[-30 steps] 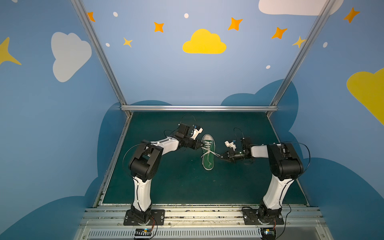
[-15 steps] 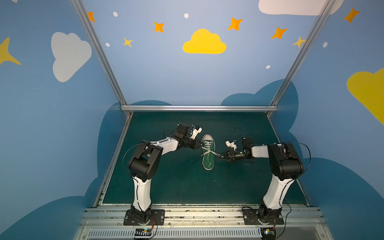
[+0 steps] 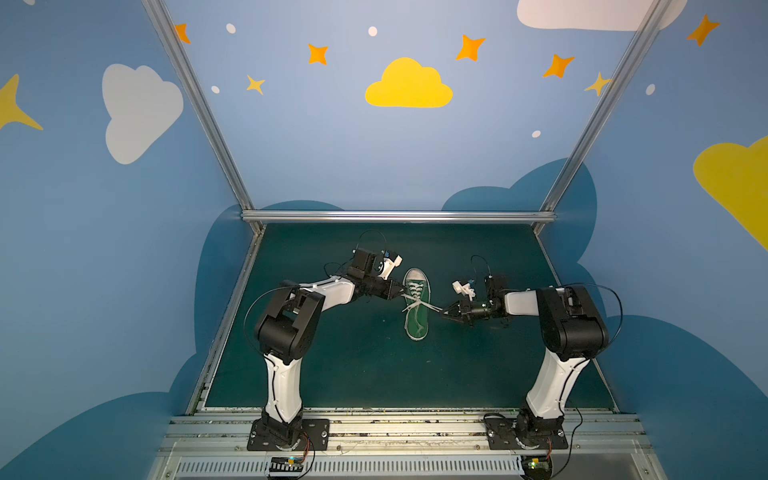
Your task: Tie the shoes
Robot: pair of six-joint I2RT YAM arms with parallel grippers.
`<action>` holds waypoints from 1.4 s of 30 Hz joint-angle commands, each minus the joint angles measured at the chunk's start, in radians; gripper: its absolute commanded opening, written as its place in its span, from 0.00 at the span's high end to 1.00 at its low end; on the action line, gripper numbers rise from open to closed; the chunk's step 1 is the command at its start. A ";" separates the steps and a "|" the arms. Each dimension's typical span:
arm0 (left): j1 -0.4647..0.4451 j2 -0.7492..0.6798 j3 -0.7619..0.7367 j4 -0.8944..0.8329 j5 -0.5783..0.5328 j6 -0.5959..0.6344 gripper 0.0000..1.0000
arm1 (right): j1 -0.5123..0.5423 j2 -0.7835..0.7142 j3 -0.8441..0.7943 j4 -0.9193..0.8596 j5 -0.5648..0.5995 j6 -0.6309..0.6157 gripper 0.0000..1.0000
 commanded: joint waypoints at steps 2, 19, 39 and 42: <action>0.067 -0.043 -0.008 0.035 -0.068 -0.009 0.97 | -0.038 -0.010 -0.012 -0.072 0.049 -0.021 1.00; 0.039 -0.196 -0.179 0.165 0.035 0.013 0.14 | -0.049 -0.073 0.109 -0.364 0.086 -0.189 0.40; 0.027 -0.137 -0.384 0.319 0.219 -0.006 0.59 | -0.075 -0.123 0.189 -0.504 0.107 -0.263 0.52; 0.010 -0.108 -0.377 0.319 0.175 -0.002 0.59 | -0.074 -0.119 0.205 -0.525 0.105 -0.272 0.53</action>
